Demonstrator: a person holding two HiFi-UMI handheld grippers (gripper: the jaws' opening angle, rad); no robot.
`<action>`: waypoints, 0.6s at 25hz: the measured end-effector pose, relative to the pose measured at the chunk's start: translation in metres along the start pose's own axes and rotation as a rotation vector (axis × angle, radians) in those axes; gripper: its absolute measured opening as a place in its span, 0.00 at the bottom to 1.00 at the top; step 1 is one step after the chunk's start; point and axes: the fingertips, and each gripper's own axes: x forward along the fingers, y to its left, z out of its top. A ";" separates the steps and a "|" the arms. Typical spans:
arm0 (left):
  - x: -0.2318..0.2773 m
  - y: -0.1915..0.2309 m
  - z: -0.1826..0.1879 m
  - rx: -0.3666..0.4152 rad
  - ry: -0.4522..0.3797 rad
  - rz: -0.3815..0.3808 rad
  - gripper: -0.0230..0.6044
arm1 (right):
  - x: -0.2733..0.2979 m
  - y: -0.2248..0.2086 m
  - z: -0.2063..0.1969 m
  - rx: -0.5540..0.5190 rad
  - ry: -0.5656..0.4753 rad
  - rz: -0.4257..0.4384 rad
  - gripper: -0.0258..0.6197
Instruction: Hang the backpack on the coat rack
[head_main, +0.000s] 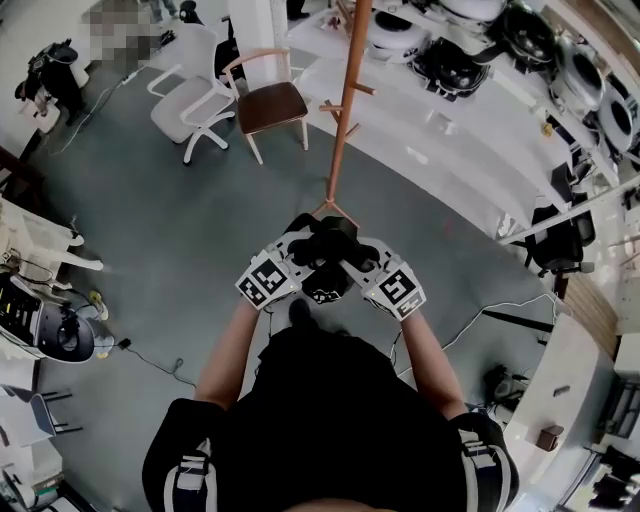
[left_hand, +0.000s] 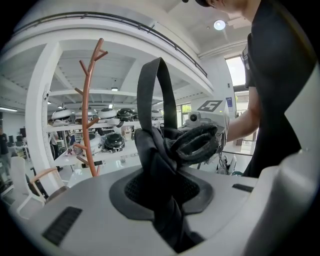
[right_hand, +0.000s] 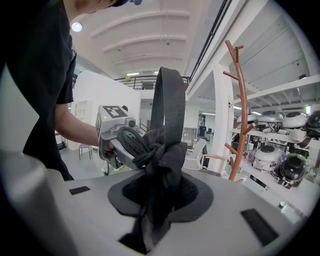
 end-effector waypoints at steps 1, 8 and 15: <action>-0.003 0.008 -0.002 0.004 -0.002 -0.005 0.19 | 0.009 -0.003 0.002 -0.001 0.001 -0.008 0.21; -0.016 0.048 -0.019 0.014 -0.006 -0.033 0.19 | 0.052 -0.014 0.007 0.012 0.014 -0.043 0.21; -0.031 0.069 -0.035 0.021 0.001 -0.052 0.19 | 0.082 -0.012 0.009 0.027 0.019 -0.068 0.21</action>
